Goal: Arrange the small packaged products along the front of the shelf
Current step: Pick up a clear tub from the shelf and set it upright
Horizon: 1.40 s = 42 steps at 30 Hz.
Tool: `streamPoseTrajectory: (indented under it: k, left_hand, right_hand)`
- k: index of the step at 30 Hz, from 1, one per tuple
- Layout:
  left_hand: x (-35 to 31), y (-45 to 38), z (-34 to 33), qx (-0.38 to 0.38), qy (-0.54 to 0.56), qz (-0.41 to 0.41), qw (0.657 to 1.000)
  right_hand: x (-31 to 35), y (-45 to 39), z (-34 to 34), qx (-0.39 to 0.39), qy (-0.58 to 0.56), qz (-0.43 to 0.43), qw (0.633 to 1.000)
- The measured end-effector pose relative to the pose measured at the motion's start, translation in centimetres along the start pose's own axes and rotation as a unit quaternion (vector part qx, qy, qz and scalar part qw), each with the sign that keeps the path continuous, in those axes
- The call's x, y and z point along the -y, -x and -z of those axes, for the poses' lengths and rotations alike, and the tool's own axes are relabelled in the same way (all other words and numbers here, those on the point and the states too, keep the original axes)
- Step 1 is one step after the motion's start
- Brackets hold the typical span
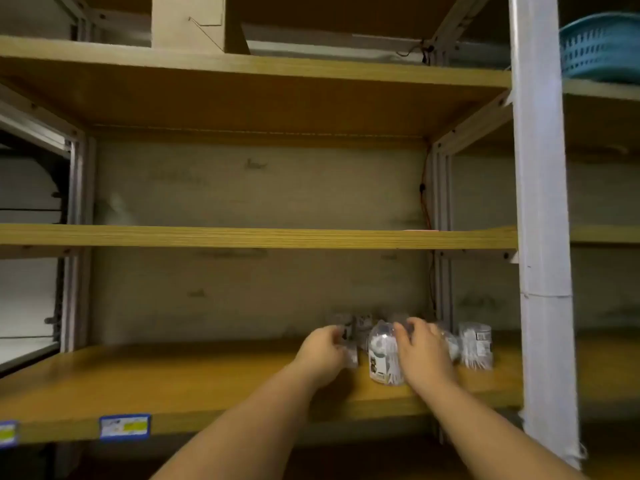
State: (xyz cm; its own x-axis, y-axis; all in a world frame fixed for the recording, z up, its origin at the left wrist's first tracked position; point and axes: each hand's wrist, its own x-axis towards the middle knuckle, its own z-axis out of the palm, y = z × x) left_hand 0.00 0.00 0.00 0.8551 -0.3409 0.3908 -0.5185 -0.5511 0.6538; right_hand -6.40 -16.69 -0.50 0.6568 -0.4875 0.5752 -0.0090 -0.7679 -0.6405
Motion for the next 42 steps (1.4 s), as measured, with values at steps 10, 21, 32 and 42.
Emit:
streamPoseTrajectory:
  k: [10,21,32,42]
  left_hand:
    - [-2.0,-0.5,-4.5,0.031,0.04,-0.002,0.999]
    - [-0.6,-0.3,0.5,-0.032,0.121,-0.014,0.992]
    - [9.9,-2.1,12.3,-0.109,0.127,0.016,0.986]
    - [16.9,-9.3,14.4,-0.064,0.005,0.049,0.997]
  right_hand:
    - [-2.8,0.4,-1.8,0.107,0.029,-0.023,0.994]
    - [0.3,-0.7,-2.7,0.108,-0.146,0.026,0.983]
    - [11.7,-1.0,-12.5,0.182,-0.241,0.036,0.953]
    - [13.8,-3.7,-21.1,0.219,-0.221,-0.048,0.949]
